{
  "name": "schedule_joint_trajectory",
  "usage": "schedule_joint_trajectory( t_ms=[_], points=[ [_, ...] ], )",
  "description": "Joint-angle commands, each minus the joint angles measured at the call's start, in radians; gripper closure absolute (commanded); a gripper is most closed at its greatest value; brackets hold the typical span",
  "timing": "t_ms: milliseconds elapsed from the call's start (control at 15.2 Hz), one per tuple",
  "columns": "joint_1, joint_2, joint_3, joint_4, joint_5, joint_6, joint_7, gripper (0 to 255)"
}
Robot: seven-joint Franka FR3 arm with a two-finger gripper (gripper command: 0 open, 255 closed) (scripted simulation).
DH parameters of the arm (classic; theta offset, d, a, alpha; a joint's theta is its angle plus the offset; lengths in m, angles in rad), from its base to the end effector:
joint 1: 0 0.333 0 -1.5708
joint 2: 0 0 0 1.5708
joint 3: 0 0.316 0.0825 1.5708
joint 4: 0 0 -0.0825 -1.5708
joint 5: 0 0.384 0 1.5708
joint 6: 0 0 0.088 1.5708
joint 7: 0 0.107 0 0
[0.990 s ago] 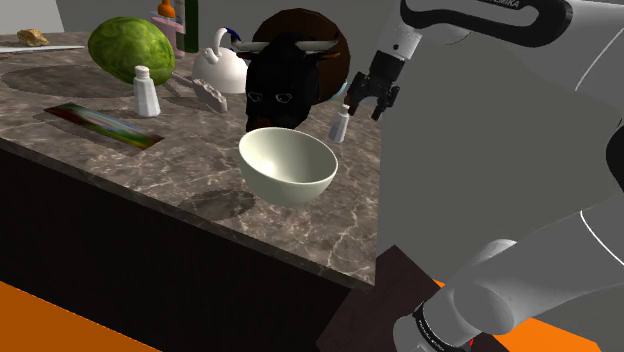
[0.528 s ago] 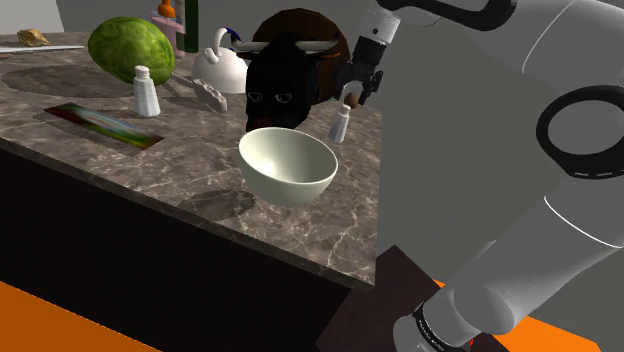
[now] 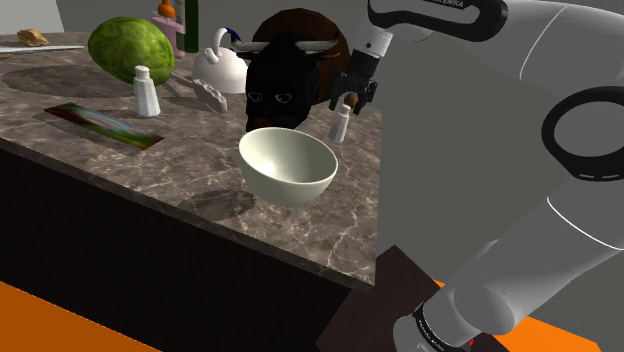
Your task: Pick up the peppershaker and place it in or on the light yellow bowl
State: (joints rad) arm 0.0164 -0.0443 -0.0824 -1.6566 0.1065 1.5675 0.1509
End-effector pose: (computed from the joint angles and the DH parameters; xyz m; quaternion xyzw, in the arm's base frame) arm 0.5382 -0.0251 0.6086 -0.9923 0.1090 0.0248 0.0540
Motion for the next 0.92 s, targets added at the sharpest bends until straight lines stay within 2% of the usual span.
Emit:
schedule_joint_trajectory(
  t_ms=[0,264,330,858],
  points=[
    [0.000,-0.001,0.000,-0.003,0.000,0.002,0.000,0],
    [0.000,-0.001,0.000,-0.003,0.000,0.002,0.000,0],
    [0.000,-0.001,0.000,-0.003,0.000,0.002,0.000,255],
    [0.000,-0.001,0.000,-0.003,0.000,0.002,0.000,255]
  ],
)
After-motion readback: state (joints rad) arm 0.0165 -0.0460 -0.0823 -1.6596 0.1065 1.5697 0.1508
